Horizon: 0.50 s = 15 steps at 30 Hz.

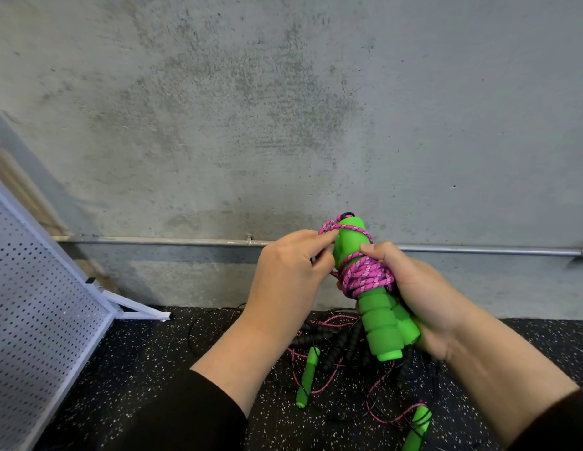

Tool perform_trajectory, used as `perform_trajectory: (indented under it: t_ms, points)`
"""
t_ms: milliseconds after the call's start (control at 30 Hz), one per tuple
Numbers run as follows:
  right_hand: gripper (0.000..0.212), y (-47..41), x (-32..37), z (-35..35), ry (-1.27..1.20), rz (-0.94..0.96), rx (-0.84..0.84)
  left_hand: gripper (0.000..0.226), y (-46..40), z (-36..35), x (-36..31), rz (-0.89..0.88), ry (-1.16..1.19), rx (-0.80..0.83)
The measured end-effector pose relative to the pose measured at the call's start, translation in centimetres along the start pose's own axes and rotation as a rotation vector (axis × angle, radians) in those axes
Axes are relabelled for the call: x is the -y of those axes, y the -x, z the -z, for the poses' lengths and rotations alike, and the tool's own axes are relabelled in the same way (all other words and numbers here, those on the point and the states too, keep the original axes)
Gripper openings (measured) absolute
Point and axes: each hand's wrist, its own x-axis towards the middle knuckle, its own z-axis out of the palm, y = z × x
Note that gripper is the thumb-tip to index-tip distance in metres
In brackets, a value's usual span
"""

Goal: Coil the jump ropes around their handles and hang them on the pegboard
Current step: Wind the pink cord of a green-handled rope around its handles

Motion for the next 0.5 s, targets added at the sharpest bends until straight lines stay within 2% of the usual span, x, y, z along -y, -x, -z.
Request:
perform_trajectory:
  t_ms: [100, 300, 500]
  points:
    - [0.026, 0.04, -0.11, -0.20, 0.032, 0.031, -0.031, 0.021, 0.09, -0.29, -0.05, 0.032, -0.037, 0.043]
    - [0.029, -0.23, -0.32, -0.47, 0.095, 0.068, -0.065, 0.013, 0.38, -0.67, -0.31, 0.141, -0.123, 0.173]
    - [0.035, -0.50, -0.64, -0.31, 0.109, 0.076, -0.073, 0.019, 0.39, -0.53, -0.13, 0.159, -0.136, 0.236]
